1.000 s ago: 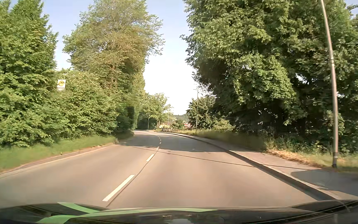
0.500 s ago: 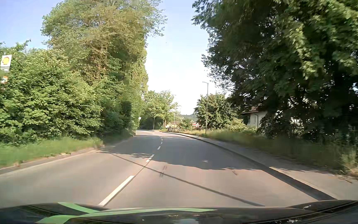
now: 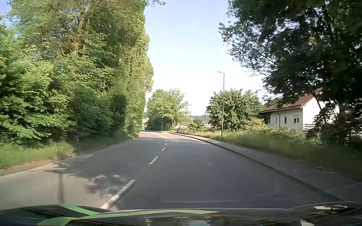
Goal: Follow the waypoints while adhering to traffic rules and regulations
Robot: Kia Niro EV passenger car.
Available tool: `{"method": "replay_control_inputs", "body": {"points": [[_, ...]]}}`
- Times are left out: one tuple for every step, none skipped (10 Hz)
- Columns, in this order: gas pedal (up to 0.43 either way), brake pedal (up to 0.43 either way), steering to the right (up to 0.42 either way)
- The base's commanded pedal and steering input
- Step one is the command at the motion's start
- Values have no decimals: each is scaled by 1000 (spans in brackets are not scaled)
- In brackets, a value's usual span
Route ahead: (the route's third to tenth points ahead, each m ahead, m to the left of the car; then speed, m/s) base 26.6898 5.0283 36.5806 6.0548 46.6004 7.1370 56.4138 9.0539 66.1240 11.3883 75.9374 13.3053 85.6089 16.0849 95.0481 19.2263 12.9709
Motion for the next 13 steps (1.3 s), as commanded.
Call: {"method": "replay_control_inputs", "body": {"points": [[98,0,-21],[110,0,-18],[118,0,-11],[130,0,-10],[138,0,-13],[138,0,-16],[150,0,-17],[150,0,-17],[150,0,-17],[150,0,-18],[138,0,-19],[130,0,-19],[118,0,-19]]}}
